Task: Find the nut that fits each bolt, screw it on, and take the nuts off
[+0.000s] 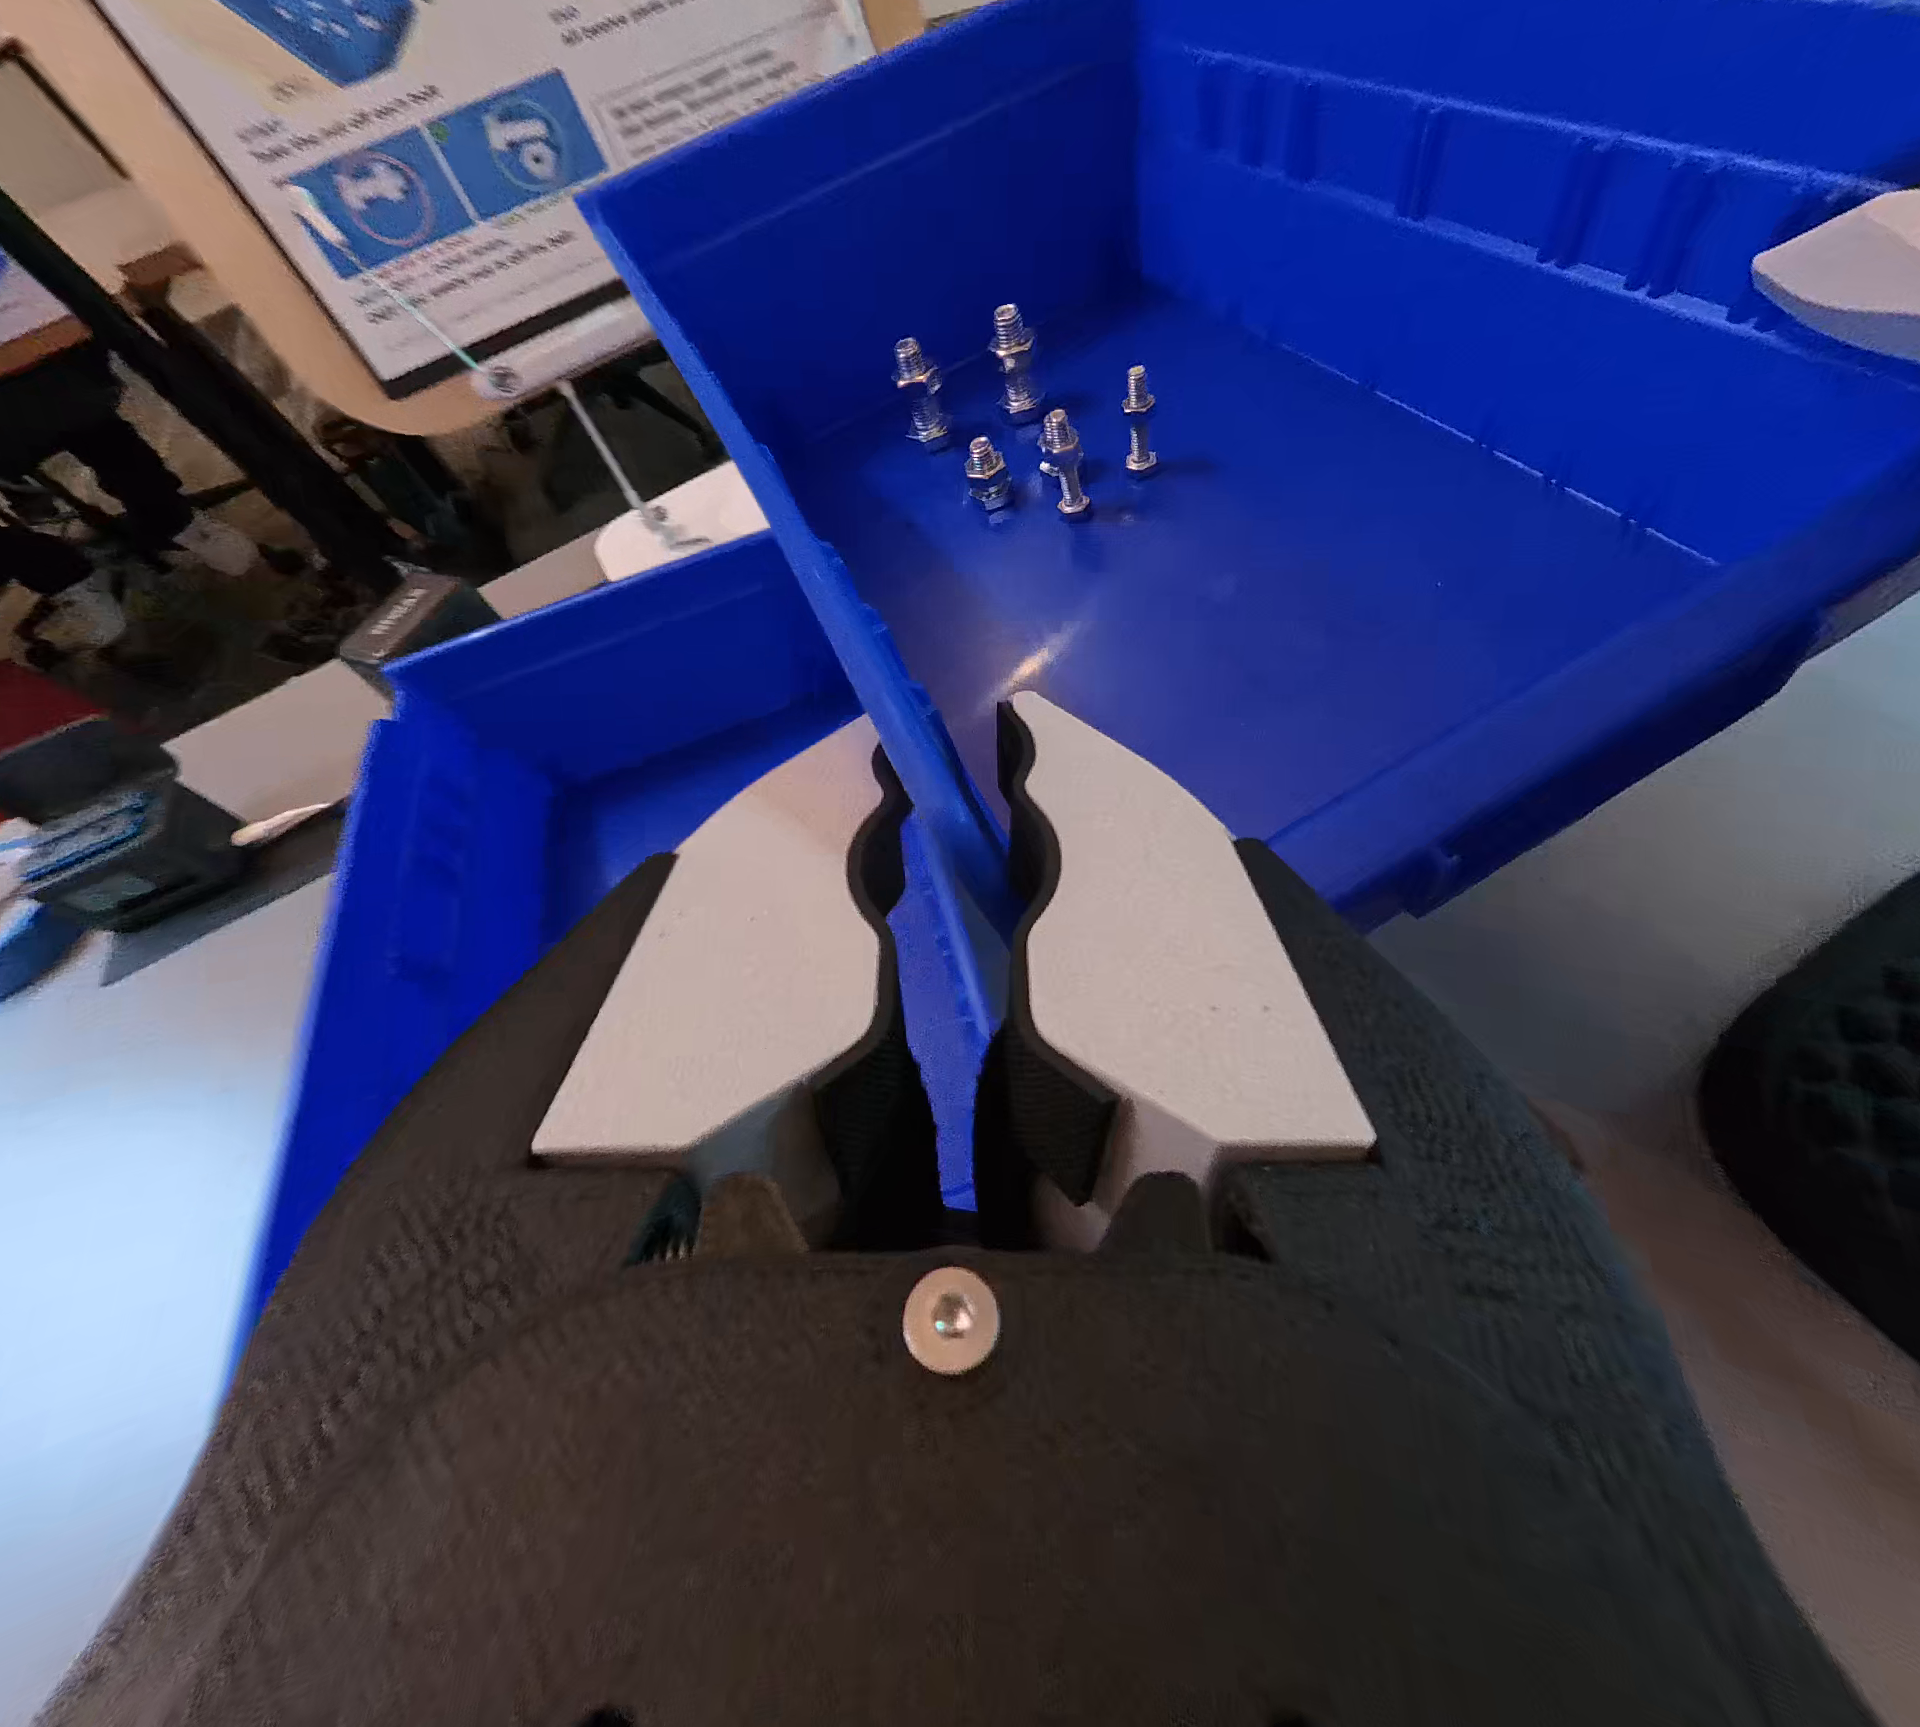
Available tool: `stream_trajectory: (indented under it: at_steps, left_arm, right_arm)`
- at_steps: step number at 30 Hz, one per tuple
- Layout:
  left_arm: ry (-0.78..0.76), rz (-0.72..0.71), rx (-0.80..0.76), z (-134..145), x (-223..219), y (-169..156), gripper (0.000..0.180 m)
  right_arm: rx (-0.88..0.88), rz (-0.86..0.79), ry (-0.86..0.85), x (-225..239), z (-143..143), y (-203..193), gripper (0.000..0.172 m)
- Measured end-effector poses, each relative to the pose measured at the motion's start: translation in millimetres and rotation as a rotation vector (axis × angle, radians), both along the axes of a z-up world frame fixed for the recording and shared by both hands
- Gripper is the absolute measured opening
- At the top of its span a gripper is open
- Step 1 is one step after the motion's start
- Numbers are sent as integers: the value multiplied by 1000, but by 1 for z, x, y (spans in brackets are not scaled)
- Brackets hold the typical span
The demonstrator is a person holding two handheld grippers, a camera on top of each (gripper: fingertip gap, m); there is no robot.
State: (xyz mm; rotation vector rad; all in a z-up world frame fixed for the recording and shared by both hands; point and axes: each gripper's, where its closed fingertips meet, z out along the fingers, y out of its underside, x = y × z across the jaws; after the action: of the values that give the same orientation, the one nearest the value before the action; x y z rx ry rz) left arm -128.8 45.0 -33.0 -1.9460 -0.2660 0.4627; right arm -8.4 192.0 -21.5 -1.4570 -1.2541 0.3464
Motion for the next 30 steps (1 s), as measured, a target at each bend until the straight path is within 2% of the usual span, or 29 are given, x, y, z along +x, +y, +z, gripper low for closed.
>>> stream_trajectory:
  at_steps: [8, 14, 22, 30]
  left_arm:
    - [44, 124, 4, 36, -42, -72, 15]
    - [60, 259, -1, 44, -77, -145, 15]
    - [56, 447, -33, 35, -113, -257, 15]
    - [72, 602, -84, 15, -124, -359, 16]
  right_arm:
    - [2, 131, 38, -61, 33, -58, 9]
    - [-15, 261, 64, -117, 40, -121, 10]
    - [-53, 452, 63, -187, 29, -221, 9]
    - [-71, 615, 70, -227, 2, -319, 9]
